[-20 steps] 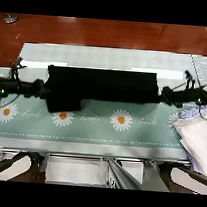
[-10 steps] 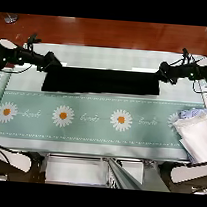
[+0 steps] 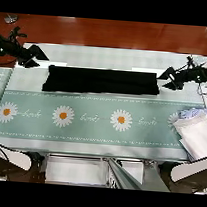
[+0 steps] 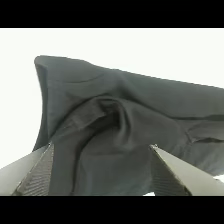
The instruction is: Fold the shirts.
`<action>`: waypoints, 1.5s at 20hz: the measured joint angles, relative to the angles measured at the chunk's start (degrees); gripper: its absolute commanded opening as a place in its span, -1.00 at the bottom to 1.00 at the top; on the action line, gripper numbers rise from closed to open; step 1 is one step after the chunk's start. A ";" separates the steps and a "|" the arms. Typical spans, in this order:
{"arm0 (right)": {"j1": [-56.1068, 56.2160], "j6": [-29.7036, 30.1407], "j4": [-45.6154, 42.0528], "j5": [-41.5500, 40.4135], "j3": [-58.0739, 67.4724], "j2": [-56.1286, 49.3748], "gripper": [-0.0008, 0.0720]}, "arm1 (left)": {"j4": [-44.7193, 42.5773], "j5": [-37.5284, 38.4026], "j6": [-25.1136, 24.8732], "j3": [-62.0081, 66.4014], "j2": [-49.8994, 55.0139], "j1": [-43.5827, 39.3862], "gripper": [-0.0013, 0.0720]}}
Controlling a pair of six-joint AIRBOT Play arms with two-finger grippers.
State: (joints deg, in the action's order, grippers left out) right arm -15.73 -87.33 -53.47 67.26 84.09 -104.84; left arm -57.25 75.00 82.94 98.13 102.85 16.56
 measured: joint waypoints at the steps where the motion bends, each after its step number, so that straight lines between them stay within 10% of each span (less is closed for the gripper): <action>1: 0.79 -0.17 0.85 0.39 0.07 -0.90 0.71 | 0.00 0.00 -0.04 0.15 -0.26 -0.37 0.94; 2: 1.77 -0.13 2.21 0.66 0.13 -1.75 0.53 | 0.11 -0.15 -0.15 0.31 -0.50 -0.85 0.94; 4: 3.63 0.44 3.72 1.05 0.22 -3.21 -0.91 | 1.16 -0.15 -0.42 0.42 -0.68 -2.47 0.86; 6: 4.66 1.70 4.52 2.08 1.18 -3.21 -0.92 | 2.45 0.07 -1.01 0.52 -0.85 -4.37 -0.86; 15: 6.14 3.58 -6.45 6.05 -9.94 26.88 -0.92 | 9.75 1.60 -6.40 0.57 -2.73 -18.36 -0.91; 22: 10.40 -1.53 -7.89 3.82 -26.34 57.09 -0.92 | 0.28 -10.69 0.13 0.57 -0.33 -45.27 -0.91; 30: 15.23 -6.84 -8.00 1.99 -28.79 66.18 -0.76 | 1.40 -18.32 5.95 0.68 8.09 -65.77 -0.90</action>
State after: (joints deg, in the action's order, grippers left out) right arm -0.49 -94.17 -61.47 69.25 55.31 -38.65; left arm -55.86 56.69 88.88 98.80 110.93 -49.21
